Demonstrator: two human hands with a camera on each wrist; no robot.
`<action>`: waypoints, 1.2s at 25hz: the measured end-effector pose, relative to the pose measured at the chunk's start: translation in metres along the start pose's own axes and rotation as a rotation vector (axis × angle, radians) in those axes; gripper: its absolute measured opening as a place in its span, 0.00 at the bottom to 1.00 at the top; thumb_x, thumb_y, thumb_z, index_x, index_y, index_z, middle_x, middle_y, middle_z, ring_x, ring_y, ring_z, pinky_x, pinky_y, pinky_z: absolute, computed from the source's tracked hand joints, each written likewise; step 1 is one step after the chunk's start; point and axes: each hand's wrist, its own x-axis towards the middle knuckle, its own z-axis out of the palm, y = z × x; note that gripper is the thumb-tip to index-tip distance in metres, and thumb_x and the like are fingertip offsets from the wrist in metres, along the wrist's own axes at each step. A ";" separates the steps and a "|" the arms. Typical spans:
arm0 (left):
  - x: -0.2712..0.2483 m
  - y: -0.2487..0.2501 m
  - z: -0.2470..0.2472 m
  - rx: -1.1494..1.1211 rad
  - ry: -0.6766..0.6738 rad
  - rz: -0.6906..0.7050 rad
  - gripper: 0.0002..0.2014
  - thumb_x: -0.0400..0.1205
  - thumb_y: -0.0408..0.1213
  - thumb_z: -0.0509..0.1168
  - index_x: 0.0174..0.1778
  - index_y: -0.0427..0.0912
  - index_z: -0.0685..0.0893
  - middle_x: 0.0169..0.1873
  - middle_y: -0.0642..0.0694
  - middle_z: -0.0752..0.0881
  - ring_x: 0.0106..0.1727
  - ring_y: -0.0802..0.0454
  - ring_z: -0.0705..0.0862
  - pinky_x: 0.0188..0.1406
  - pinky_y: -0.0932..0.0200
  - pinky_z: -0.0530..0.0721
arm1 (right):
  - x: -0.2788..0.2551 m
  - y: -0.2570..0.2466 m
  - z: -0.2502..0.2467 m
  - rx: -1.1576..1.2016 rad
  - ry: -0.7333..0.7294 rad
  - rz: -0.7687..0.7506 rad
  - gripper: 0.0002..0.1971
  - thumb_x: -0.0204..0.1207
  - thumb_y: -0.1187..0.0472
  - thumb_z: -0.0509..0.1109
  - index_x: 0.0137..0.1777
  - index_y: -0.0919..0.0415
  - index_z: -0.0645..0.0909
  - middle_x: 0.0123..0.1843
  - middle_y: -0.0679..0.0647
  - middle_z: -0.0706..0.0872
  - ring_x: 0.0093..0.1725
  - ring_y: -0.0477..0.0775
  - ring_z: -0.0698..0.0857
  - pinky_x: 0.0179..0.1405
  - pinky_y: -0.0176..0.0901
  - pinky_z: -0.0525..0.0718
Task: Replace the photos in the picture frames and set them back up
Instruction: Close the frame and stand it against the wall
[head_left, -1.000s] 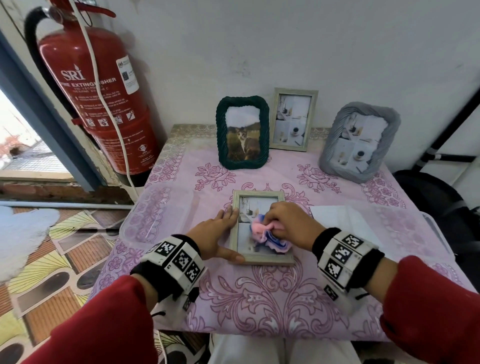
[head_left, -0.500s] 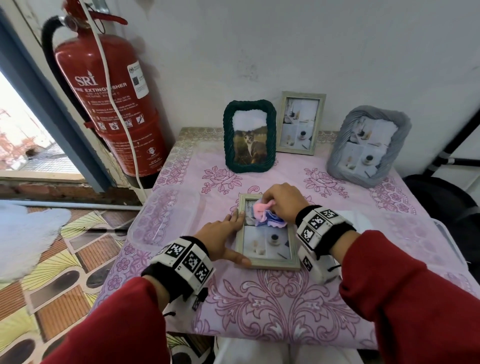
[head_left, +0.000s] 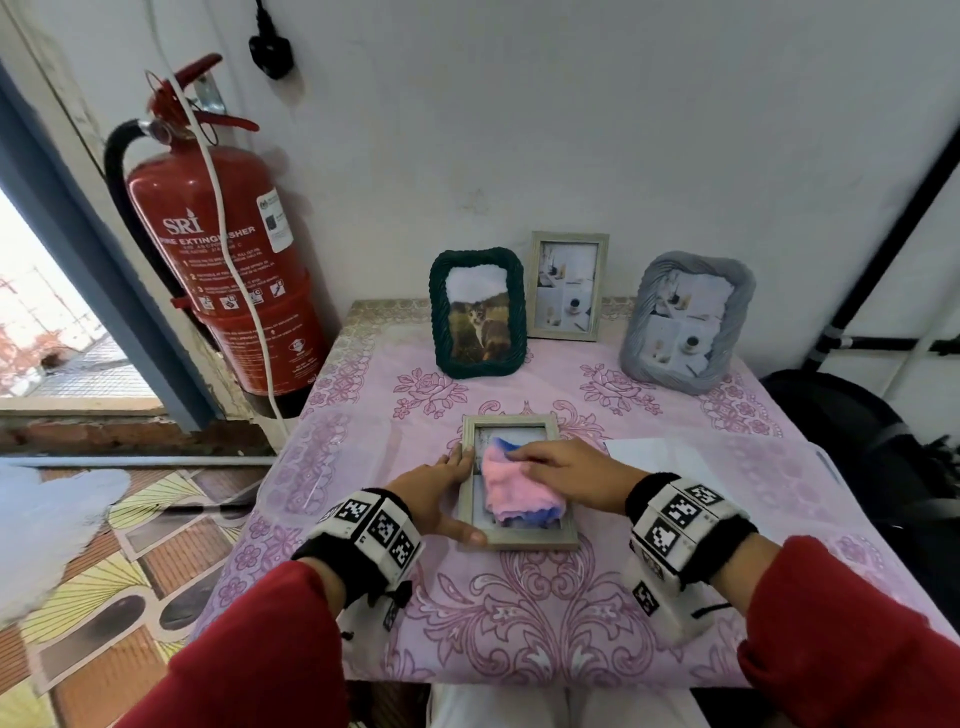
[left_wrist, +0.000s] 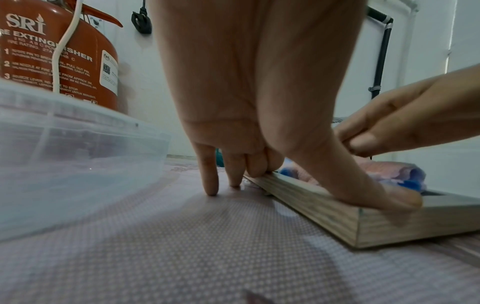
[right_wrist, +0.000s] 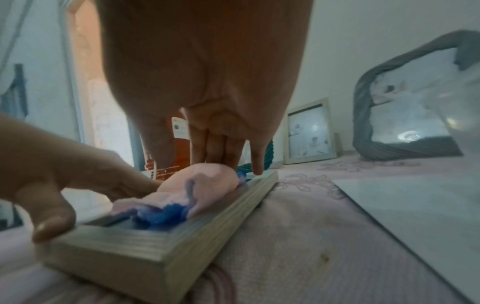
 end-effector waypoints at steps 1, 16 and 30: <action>0.000 -0.001 0.001 0.004 0.001 -0.006 0.54 0.73 0.50 0.73 0.82 0.39 0.41 0.83 0.39 0.42 0.84 0.49 0.50 0.79 0.62 0.51 | -0.003 -0.001 0.001 0.080 0.060 0.006 0.15 0.82 0.63 0.62 0.67 0.61 0.79 0.65 0.56 0.82 0.66 0.52 0.78 0.54 0.29 0.69; 0.000 -0.001 0.001 -0.026 0.030 0.029 0.50 0.73 0.48 0.74 0.83 0.42 0.48 0.83 0.42 0.47 0.83 0.48 0.52 0.79 0.61 0.53 | 0.003 -0.012 0.022 0.371 0.490 0.185 0.21 0.69 0.67 0.74 0.62 0.63 0.75 0.41 0.52 0.80 0.38 0.49 0.78 0.34 0.33 0.70; -0.001 -0.004 0.004 -0.039 0.036 0.015 0.52 0.74 0.48 0.73 0.82 0.40 0.43 0.83 0.41 0.43 0.84 0.50 0.47 0.81 0.61 0.49 | 0.004 0.002 0.030 -0.029 0.421 0.216 0.20 0.75 0.61 0.69 0.67 0.60 0.79 0.64 0.61 0.74 0.65 0.60 0.71 0.66 0.40 0.66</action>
